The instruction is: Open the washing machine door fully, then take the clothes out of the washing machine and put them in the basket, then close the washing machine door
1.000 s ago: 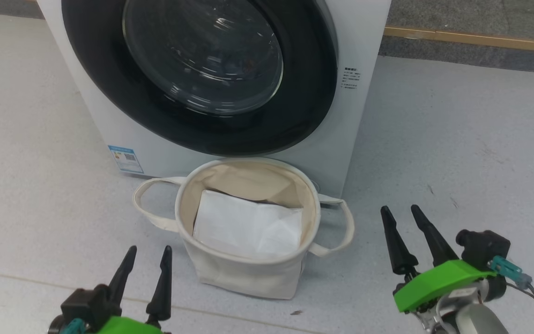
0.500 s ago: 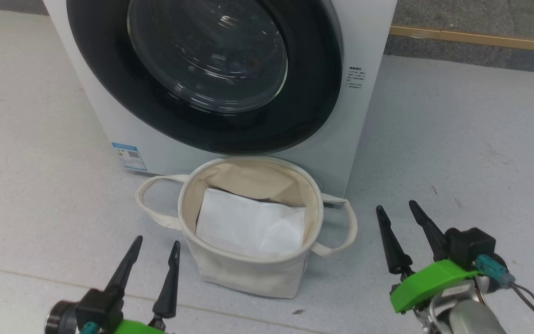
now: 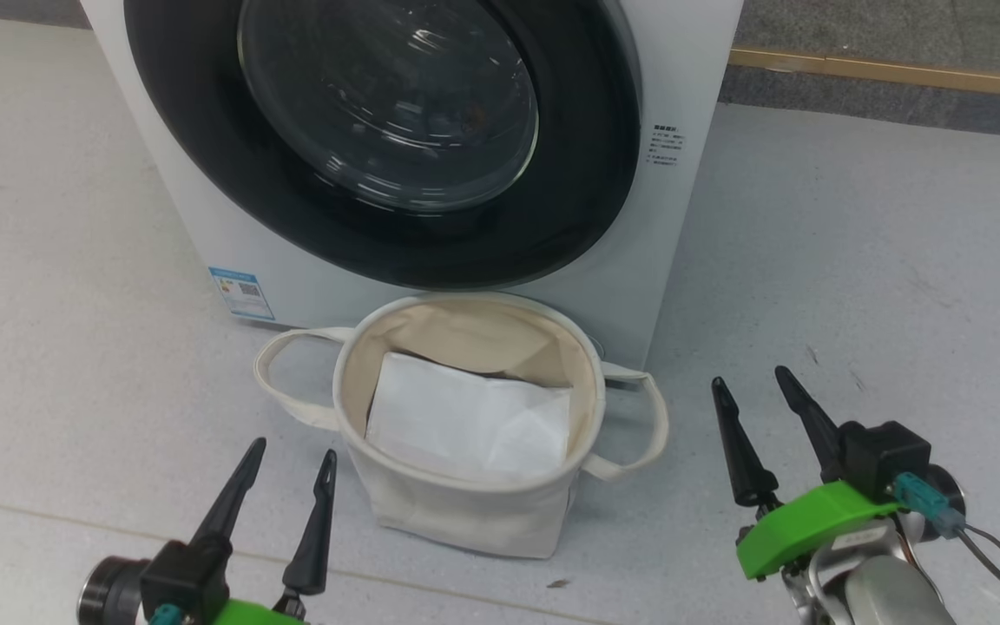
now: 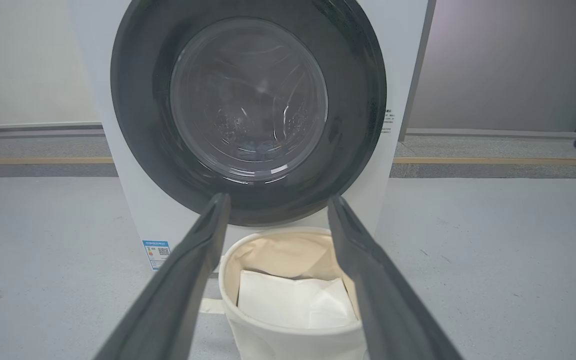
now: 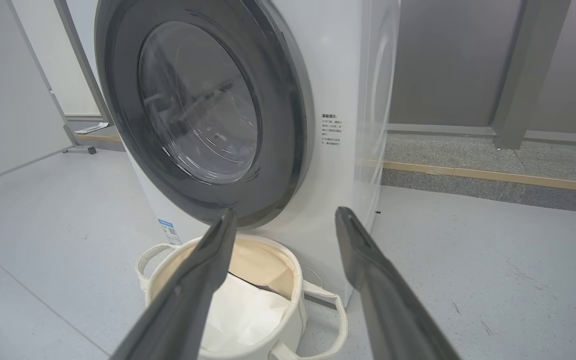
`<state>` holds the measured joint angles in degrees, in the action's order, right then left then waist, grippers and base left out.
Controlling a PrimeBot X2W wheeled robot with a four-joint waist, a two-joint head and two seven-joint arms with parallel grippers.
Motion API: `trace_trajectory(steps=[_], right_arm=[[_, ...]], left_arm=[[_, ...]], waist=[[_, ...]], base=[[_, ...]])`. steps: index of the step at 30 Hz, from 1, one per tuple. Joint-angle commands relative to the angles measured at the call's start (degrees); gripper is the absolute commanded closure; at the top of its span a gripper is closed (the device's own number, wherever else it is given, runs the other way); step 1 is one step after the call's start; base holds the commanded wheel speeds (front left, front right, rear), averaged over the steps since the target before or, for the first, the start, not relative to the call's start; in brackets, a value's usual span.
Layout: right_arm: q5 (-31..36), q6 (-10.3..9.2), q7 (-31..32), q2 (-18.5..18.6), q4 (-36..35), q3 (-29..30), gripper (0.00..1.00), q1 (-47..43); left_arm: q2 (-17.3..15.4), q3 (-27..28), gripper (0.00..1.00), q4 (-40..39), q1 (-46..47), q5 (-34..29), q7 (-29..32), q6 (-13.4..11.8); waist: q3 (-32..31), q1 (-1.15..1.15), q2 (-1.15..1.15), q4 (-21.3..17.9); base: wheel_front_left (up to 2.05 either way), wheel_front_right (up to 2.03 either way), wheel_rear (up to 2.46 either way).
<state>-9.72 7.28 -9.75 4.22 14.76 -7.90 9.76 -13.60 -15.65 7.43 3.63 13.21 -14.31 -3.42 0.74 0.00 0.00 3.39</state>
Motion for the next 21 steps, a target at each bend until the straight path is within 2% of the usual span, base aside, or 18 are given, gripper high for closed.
trace_trajectory(steps=[1,11,21], right_arm=[[0.58,0.21,-0.77,-0.28,-1.75,-0.74,0.00,2.17],[-0.69,0.21,-0.72,-0.68,-2.22,-0.34,0.00,2.21],[-4.67,0.21,-1.95,-0.67,-0.29,2.29,0.00,6.76]], left_arm=[[-1.02,2.80,0.00,-2.10,2.61,0.12,-0.69,0.32],[-0.60,3.64,0.00,-1.95,2.21,0.28,-0.69,0.82],[-0.41,5.16,0.00,-4.04,1.56,0.16,-0.69,1.20]], waist=[[0.04,0.00,0.00,-0.04],[0.47,0.00,0.00,0.25],[3.79,0.00,0.00,3.82]], base=[[0.00,0.00,0.00],[0.00,0.00,0.00],[0.00,0.00,0.00]])
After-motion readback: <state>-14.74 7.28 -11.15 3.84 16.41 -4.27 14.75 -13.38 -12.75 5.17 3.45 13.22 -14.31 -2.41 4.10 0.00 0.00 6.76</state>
